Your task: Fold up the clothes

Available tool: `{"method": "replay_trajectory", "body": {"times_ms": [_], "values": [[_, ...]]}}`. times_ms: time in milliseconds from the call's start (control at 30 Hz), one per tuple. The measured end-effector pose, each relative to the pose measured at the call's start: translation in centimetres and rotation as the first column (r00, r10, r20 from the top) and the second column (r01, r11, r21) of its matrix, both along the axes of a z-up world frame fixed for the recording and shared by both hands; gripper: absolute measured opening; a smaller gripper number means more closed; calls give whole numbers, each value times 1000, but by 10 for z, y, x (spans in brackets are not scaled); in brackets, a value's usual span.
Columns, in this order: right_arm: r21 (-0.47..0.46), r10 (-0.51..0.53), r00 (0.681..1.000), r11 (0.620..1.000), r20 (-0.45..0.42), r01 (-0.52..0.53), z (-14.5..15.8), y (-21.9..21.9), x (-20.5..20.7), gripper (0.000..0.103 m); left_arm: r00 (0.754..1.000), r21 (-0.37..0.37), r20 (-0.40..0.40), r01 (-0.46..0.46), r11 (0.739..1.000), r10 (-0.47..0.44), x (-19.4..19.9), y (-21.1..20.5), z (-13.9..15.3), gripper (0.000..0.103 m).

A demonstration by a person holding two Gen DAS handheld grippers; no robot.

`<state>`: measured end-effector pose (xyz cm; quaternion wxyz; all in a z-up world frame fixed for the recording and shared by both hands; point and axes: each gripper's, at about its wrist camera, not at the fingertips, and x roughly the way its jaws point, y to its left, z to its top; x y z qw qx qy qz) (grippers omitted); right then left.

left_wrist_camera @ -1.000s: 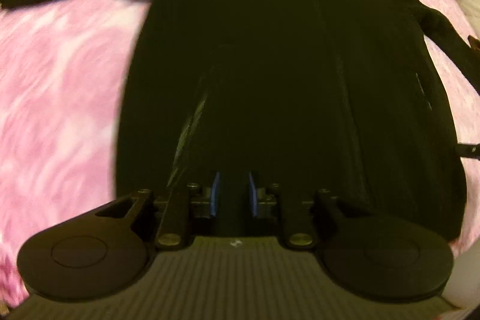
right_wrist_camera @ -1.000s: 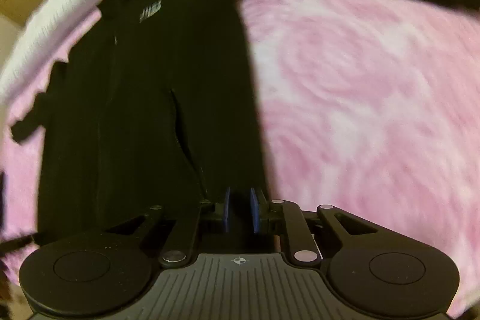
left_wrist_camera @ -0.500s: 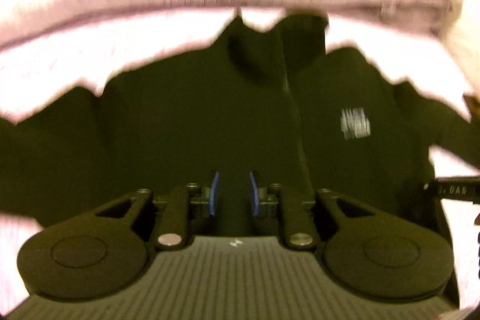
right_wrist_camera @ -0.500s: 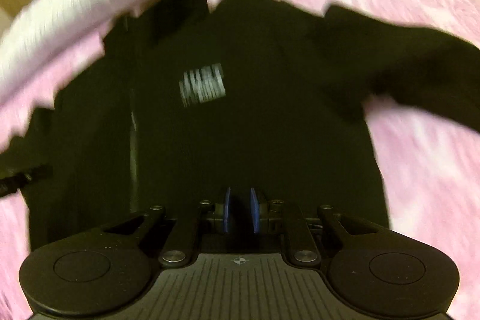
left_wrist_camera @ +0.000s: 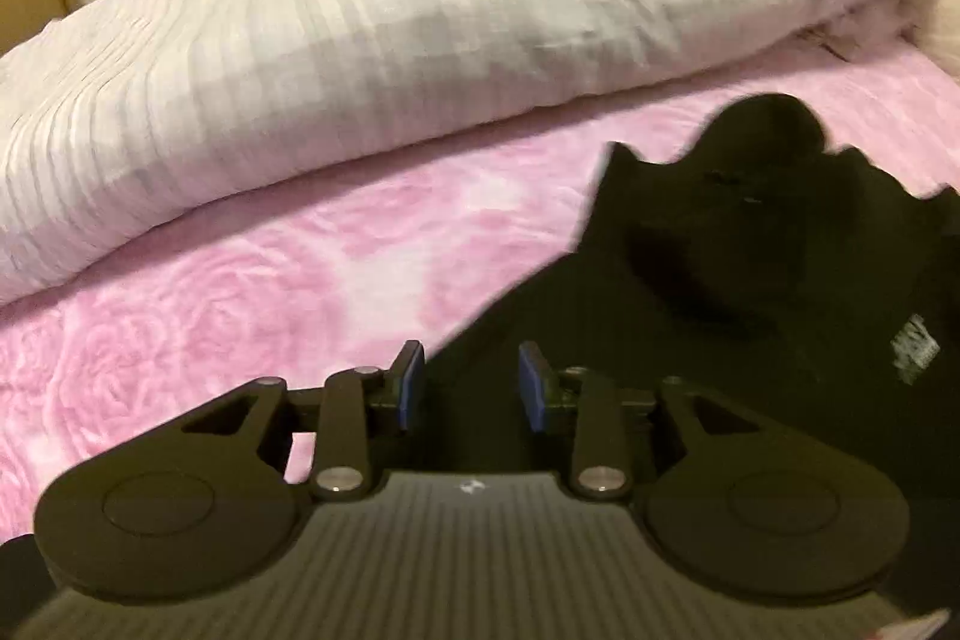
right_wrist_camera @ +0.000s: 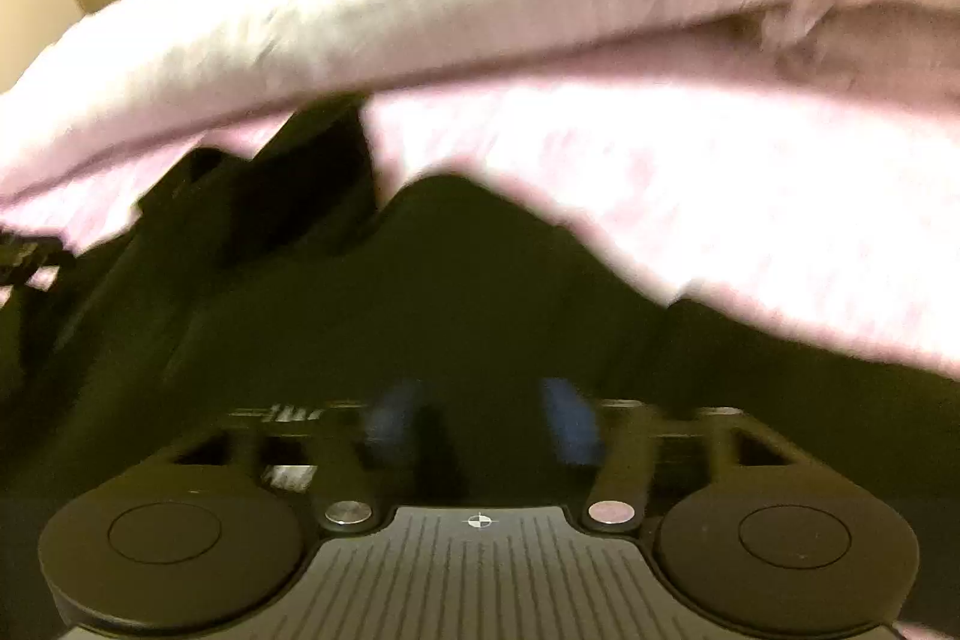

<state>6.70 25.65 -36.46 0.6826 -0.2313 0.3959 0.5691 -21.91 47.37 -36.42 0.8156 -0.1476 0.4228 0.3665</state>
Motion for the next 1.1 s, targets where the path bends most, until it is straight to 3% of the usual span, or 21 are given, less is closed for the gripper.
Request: {"method": "replay_trajectory", "body": {"times_ms": [300,367,400,433,467,500,533,633,667,700,767,867,967,1033,1100], "values": [[24,10,1000,1000,-4,-10,-19,35,59,72,998,-36,-60,2,999,-4,-12,22,-40,37],[-3,22,999,1000,-36,-22,-31,43,65,72,999,-27,-44,9,1000,-10,-14,20,-43,33],[0,26,998,1000,-54,-26,-36,45,66,72,999,-23,-36,12,1000,-13,-15,19,-44,23],[10,32,999,999,-43,-32,-38,45,64,66,999,-7,-33,27,1000,-28,-13,16,-41,10],[12,54,998,998,-32,-54,-35,43,60,41,999,8,-30,43,999,-42,-12,12,-39,10],[14,77,997,997,-21,-76,-31,41,57,7,998,83,-55,39,996,-35,-11,5,-34,10],[16,99,995,995,-10,-99,-27,39,53,7,998,146,-64,37,989,-28,-13,-2,-29,9],[54,107,992,992,70,-110,-14,27,44,7,997,212,-1,-81,974,83,-36,-12,-15,10],[71,94,991,992,95,-101,-10,22,43,7,994,187,-16,-103,977,108,-38,-10,-22,11],[75,48,997,996,66,-53,-14,21,47,8,991,162,-31,-125,979,131,-39,-9,-30,13],[8,19,1000,1000,20,-19,-34,28,48,11,982,113,-63,-170,979,177,-41,-6,-44,19],[-10,-36,999,999,13,37,-31,39,45,16,975,153,-101,-184,971,200,-24,-2,-25,26],[7,-92,991,996,98,92,-10,39,37,37,939,190,-28,-332,924,343,-32,3,4,25],[60,-95,981,994,168,86,5,38,27,42,926,164,50,-378,911,375,-38,1,19,19],[117,-91,974,991,207,68,19,37,17,42,948,65,126,-301,952,291,-31,-6,25,19]]}}
